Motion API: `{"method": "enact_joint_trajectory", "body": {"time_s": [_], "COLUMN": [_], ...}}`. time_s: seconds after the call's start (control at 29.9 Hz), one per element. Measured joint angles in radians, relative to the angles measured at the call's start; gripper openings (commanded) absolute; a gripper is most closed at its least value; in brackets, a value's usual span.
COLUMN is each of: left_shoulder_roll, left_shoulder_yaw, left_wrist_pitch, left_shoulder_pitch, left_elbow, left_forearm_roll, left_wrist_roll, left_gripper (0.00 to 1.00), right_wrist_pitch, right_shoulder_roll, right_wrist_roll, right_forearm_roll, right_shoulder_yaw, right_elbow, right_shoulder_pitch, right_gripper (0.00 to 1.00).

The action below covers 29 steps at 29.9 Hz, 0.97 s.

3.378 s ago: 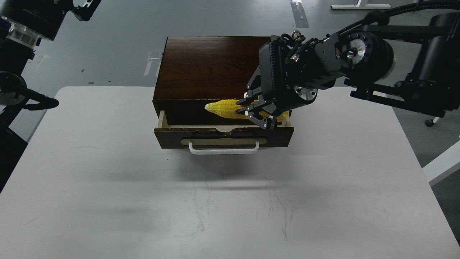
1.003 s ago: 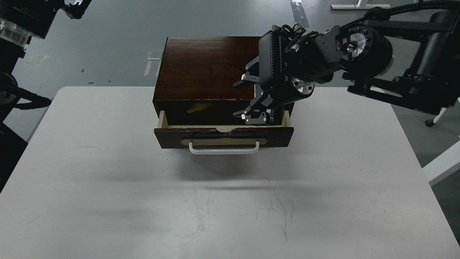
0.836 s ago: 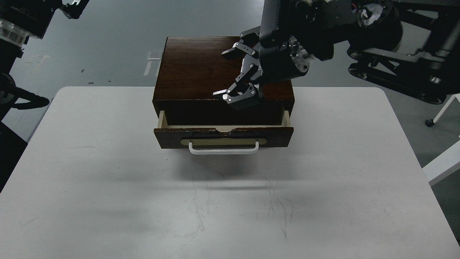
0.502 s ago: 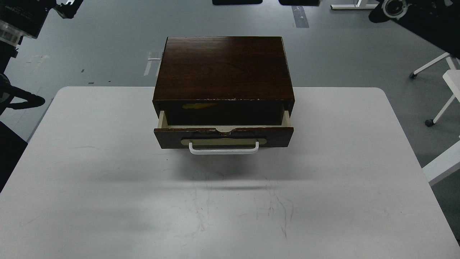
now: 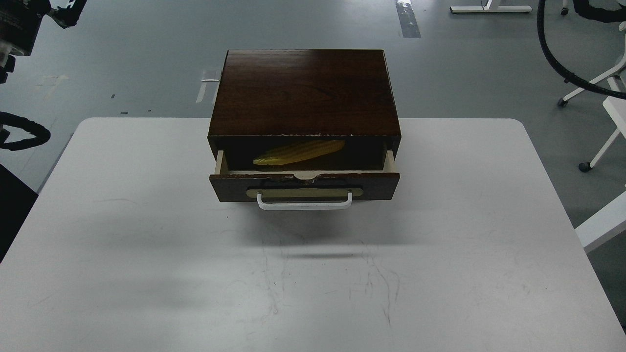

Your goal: Put corn in drawer with both arms

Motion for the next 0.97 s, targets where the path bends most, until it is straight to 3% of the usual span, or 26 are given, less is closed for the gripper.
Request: {"method": "enact_joint_trajectory", "body": {"time_s": [0.33, 0.54, 0.97], "left_shoulder_roll": [-0.042, -0.052, -0.055], "left_shoulder_yaw": [0.002, 0.002, 0.002], "left_wrist_pitch": [0.000, 0.000, 0.000], "left_shoulder_pitch": [0.008, 0.010, 0.016], "left_elbow": [0.115, 0.130, 0.135], "left_forearm_roll": [-0.012, -0.012, -0.012], "left_wrist_roll": [0.000, 0.000, 0.000], "left_gripper": [0.98, 0.98, 0.98], "right_wrist_pitch": [-0.071, -0.147, -0.140], "right_shoulder_roll": [0.019, 0.067, 0.092], "right_wrist_roll": [-0.063, -0.060, -0.057], "right_forearm_roll": [0.457, 0.477, 0.473], "right_shoulder_yaw": [0.031, 0.097, 0.109], "right_elbow": [-0.020, -0.016, -0.002], "right_shoulder_pitch": [-0.156, -0.236, -0.287], "right_gripper": [1.00, 1.00, 1.00]}}
